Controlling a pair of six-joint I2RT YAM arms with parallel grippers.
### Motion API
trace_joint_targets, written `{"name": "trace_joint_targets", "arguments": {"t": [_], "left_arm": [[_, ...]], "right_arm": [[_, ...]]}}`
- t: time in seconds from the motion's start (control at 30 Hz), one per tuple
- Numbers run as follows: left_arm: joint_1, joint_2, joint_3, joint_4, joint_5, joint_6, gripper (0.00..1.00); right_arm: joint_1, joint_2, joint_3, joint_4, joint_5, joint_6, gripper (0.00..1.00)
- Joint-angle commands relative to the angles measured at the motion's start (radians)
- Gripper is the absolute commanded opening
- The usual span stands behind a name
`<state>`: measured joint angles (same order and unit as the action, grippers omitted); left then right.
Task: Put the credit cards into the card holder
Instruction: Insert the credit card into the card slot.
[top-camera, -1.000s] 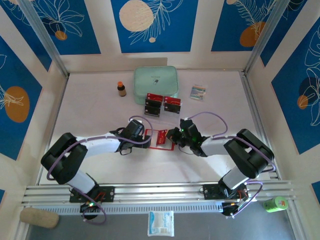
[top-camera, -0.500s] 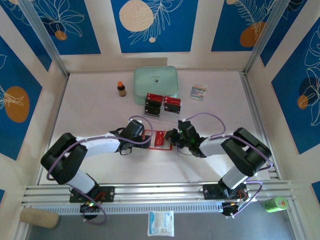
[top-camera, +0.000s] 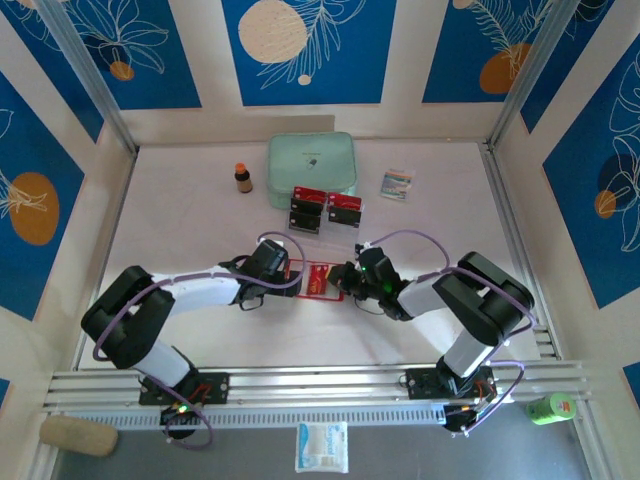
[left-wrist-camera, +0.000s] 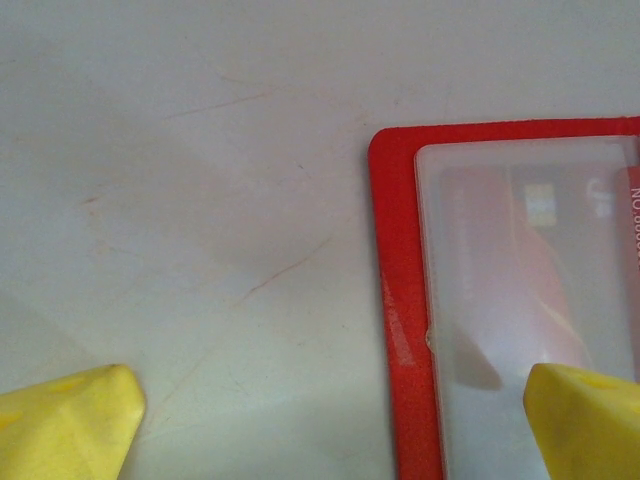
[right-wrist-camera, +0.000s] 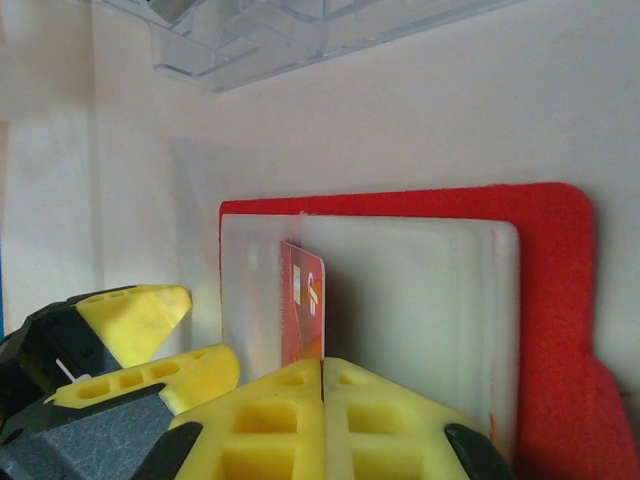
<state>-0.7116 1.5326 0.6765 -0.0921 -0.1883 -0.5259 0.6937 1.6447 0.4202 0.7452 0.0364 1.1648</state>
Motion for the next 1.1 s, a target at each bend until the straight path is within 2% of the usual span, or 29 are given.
{"name": "trace_joint_targets", "arguments": {"t": [0.0,0.7,1.07], "left_arm": [[0.008,0.005,-0.04,-0.108,-0.019,-0.023,1.0],[0.008,-0.003,-0.041,-0.113,-0.021,-0.021,1.0],[0.008,-0.002,-0.043,-0.108,-0.019,-0.021,1.0]], "right_arm": [[0.007,0.02,-0.011,0.049,-0.019,0.008,0.0],[0.003,0.03,-0.014,0.015,0.054,0.03,0.0],[0.016,0.059,0.008,0.007,0.029,0.021,0.0]]}}
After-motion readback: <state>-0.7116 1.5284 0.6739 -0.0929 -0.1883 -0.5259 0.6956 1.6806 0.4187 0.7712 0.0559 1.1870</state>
